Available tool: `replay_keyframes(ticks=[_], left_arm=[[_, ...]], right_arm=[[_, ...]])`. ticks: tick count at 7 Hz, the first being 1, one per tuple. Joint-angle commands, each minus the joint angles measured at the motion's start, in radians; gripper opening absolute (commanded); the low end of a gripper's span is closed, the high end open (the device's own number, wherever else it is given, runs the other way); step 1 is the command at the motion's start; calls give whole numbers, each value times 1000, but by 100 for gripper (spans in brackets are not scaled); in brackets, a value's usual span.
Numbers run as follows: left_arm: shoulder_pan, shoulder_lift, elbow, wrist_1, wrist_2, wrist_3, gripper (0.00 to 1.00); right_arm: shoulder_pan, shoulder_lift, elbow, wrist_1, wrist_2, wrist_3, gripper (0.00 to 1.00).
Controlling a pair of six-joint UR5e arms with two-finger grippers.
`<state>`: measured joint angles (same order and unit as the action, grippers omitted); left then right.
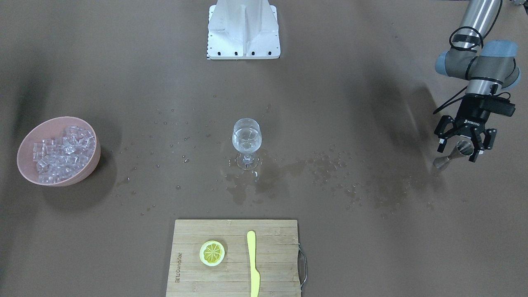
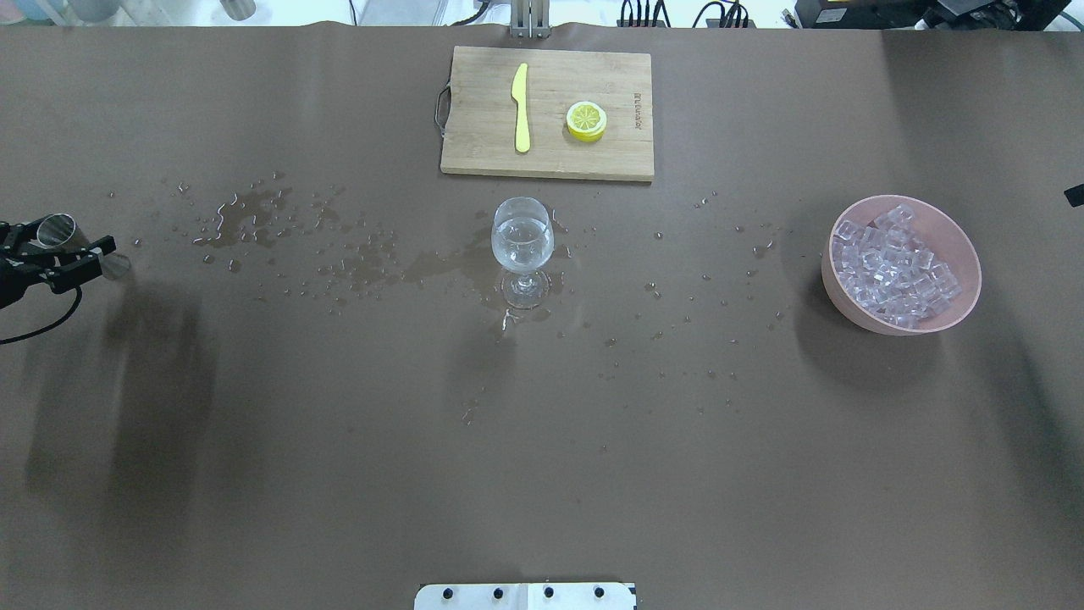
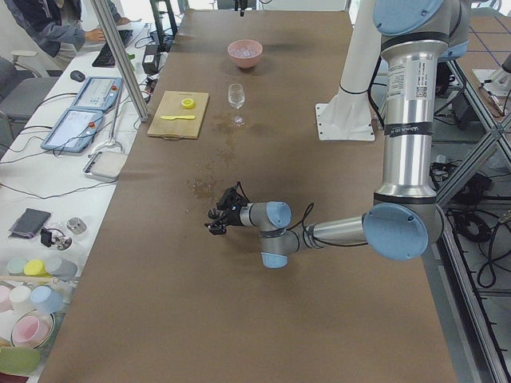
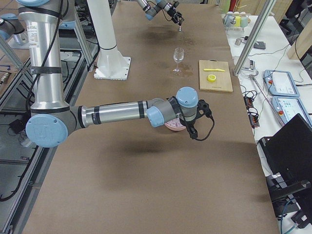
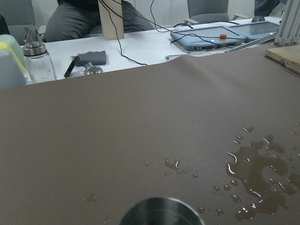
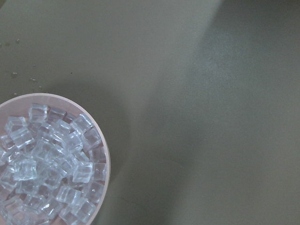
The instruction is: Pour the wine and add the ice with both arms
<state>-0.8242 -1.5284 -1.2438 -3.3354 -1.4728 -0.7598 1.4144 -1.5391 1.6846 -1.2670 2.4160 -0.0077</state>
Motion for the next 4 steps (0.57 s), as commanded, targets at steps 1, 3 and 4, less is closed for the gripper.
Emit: replay_keyframes(ticks=[1,3,4], left_arm=[[-121,53,-57,10,-151,-1,98],[-226,82,-103,86,-303,-4,98],[-290,133,-222,241,-414,-6,98]], right_arm=[[0,-1,1,0,0,0,100],[-12,1,6,2,0,2,100],[-12,1,6,2,0,0,100]])
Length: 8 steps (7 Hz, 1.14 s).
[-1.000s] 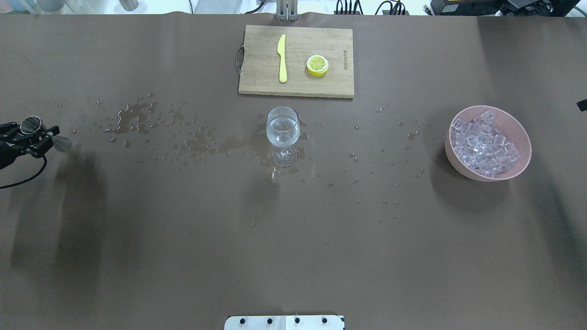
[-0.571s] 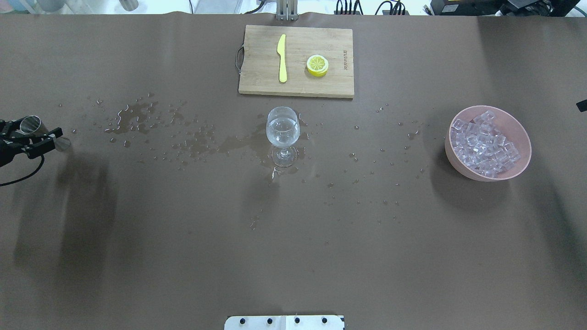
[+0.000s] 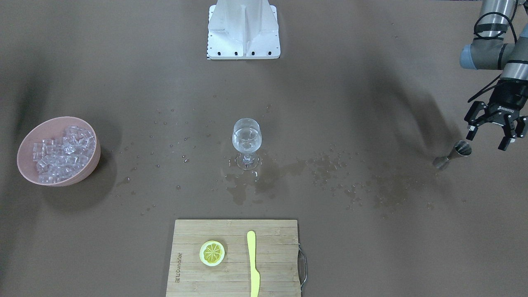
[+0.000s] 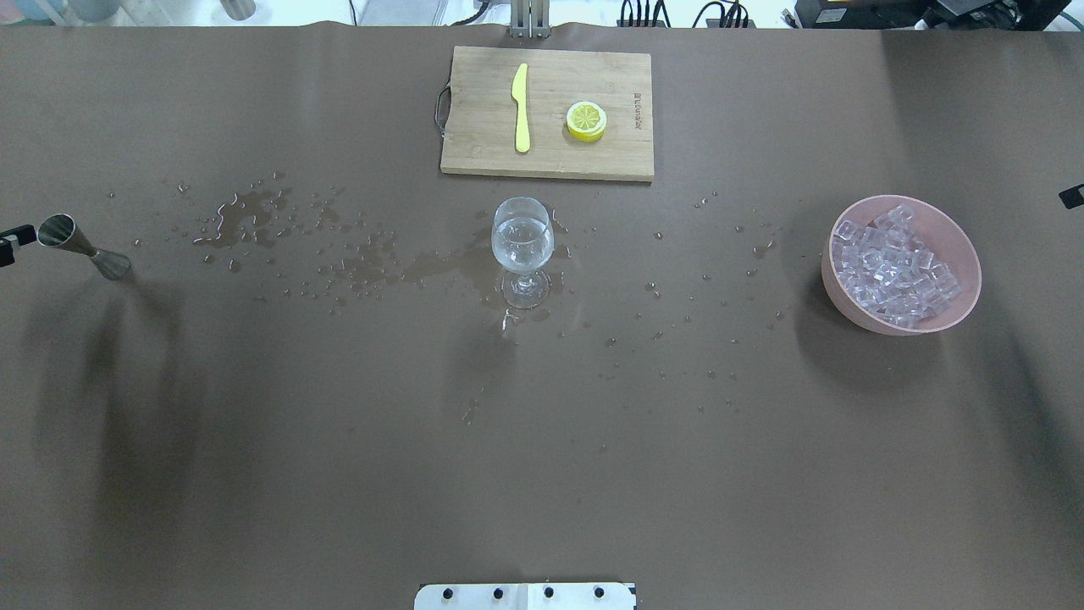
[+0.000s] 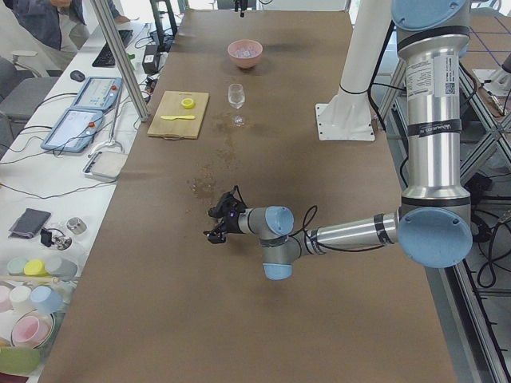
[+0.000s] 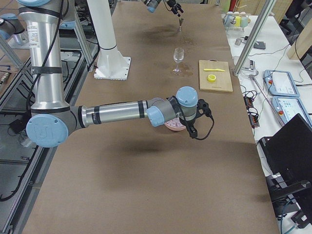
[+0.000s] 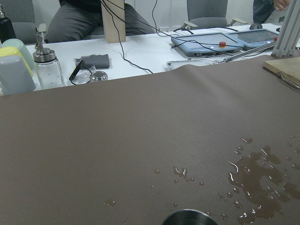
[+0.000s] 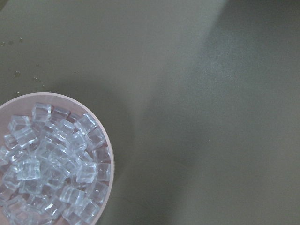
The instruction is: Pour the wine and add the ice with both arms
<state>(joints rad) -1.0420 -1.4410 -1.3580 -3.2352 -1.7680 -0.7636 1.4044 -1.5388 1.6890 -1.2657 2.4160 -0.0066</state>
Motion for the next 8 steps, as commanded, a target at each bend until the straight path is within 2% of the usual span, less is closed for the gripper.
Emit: replay_keyframes(ticks=[1,2,3,4,5,6,7,8], left_arm=[[-173,60,-198,284,-269,-2,98],[-299,59,-235,417,-441,0,98],[-353,65,-243,484,-503,7,98],[-352,124,-242,514,-534,18,98],[-339,157,-243,573,-541,121,98],[-339,190,-243,657,-542,315,98],[-342,189,-246,807,-556,457,98],[-358,186,-251,913,-564,533,98]], right_arm=[[-5,0,3,0,0,0,100],[-13,0,3,0,-3,0,100],[-24,2,8,2,-6,25,100],[-36,17,8,2,-8,71,100],[-48,25,17,2,-8,121,100],[-59,31,26,2,-9,167,100],[-79,31,69,0,-35,227,100],[-131,26,116,-1,-90,366,100]])
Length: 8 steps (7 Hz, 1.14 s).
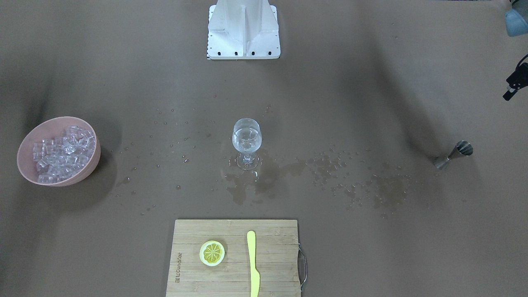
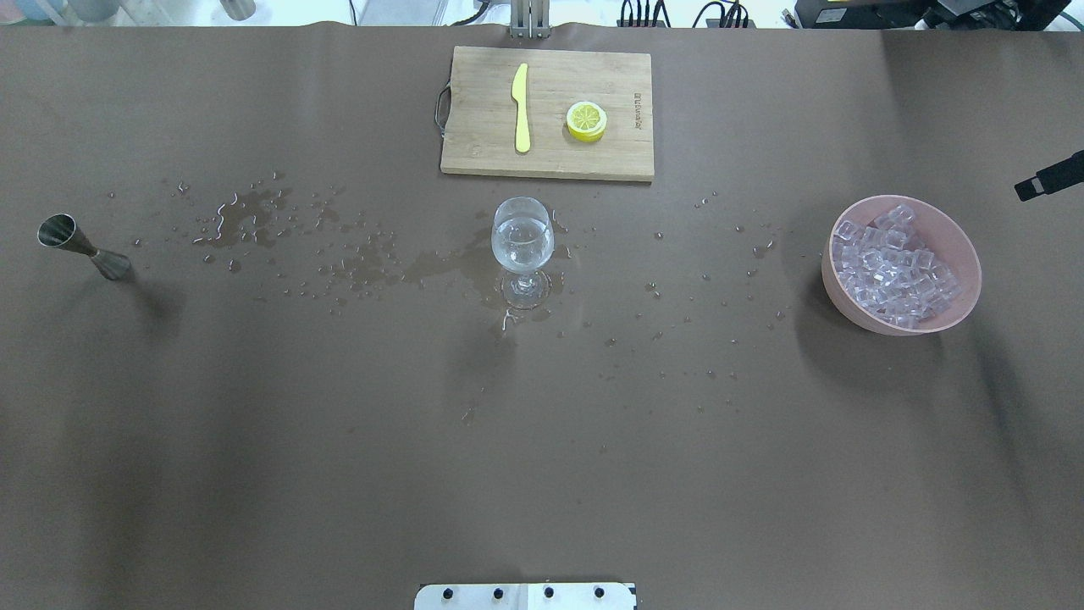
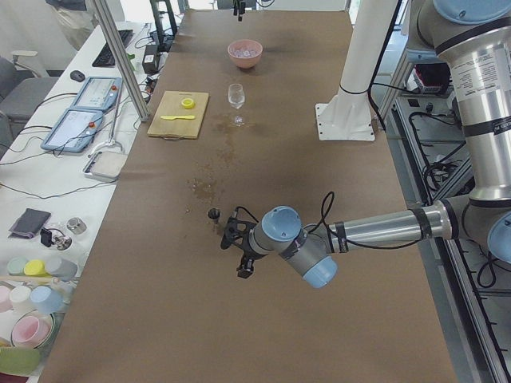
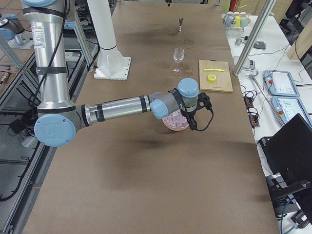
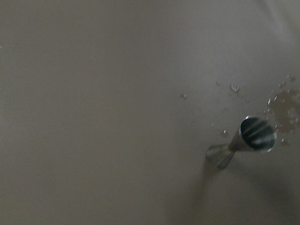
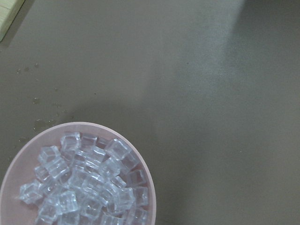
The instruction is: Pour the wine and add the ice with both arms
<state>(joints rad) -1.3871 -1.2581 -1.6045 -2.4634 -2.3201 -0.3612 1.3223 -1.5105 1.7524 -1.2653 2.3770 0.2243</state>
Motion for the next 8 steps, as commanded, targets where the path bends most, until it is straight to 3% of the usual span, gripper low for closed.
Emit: replay_keyframes(ticks=[1,2,4,5,8], left_arm=[[-12,-3,8,165,-7,145,98],[-13,-18,12,211,1,154,98],[-13,-14,-11,228,-10,173,98],[-13,-14,-14,228,-16,173,98],[-15,-10,-15,228,-45,171,98]], right_arm=[[-99,-16,73,-2,-73,202,100],[-154,-16,75,-2,-79,299,99],[-251,-13,73,-2,-128,313,97],[-273,-14,68,-2,-149,308,92],[-342,2,44,1,-174,311,91]])
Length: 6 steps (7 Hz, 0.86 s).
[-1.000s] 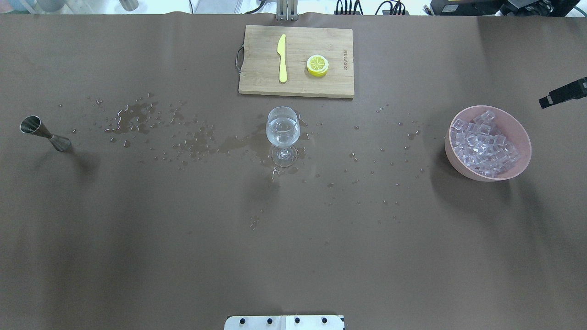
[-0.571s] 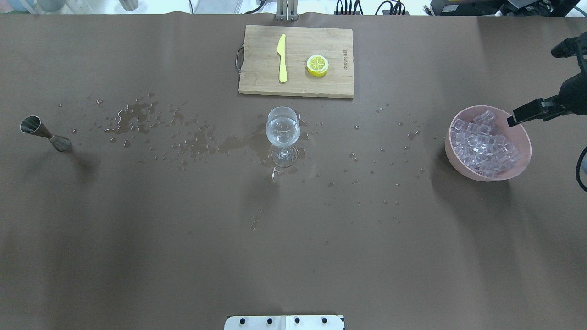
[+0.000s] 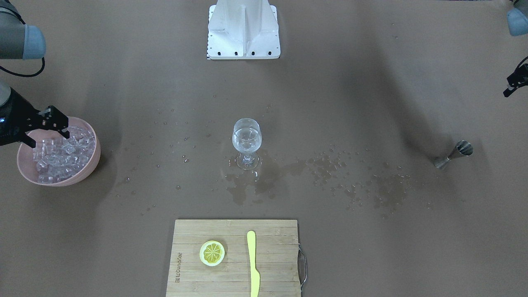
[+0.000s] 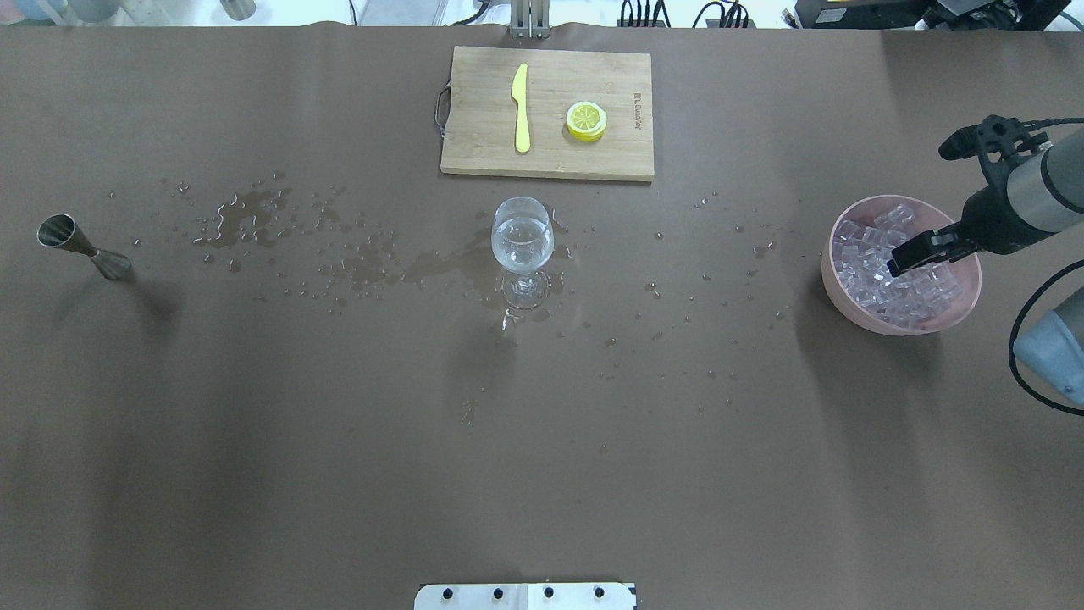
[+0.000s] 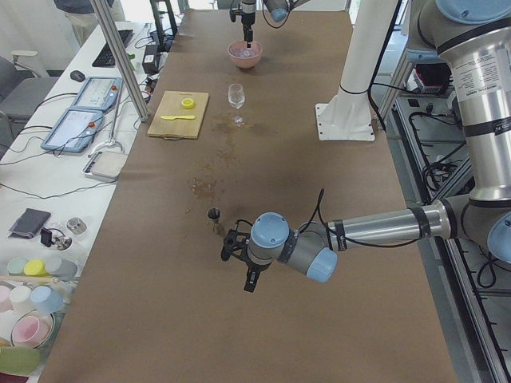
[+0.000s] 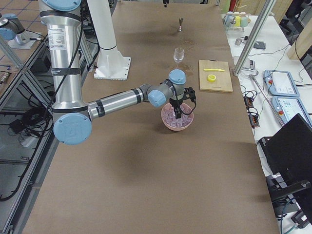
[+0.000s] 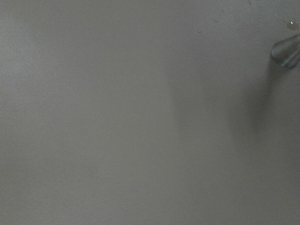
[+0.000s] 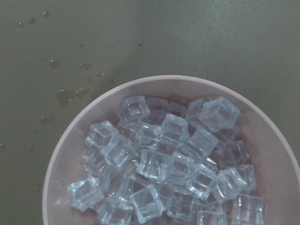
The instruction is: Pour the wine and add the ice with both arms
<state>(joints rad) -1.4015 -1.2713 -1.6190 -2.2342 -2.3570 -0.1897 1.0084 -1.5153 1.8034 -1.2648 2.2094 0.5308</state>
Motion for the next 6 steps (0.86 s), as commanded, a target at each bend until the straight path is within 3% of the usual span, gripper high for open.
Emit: replay_keyframes(ticks=[1,4,5,6], left_arm=[[-2,3,-1,-1,-8,0,98],[-2,3,-1,-1,-10,0,98],[-2,3,-1,-1,-8,0,98],[-2,3,-1,-1,-8,0,98]], right_arm=[[-45,16,-19,1,-20,1,90],[-56,52,-62,1,-50,-8,84],[-56,52,-65,1,-50,-8,77],[-56,52,-65,1,-50,-6,59]])
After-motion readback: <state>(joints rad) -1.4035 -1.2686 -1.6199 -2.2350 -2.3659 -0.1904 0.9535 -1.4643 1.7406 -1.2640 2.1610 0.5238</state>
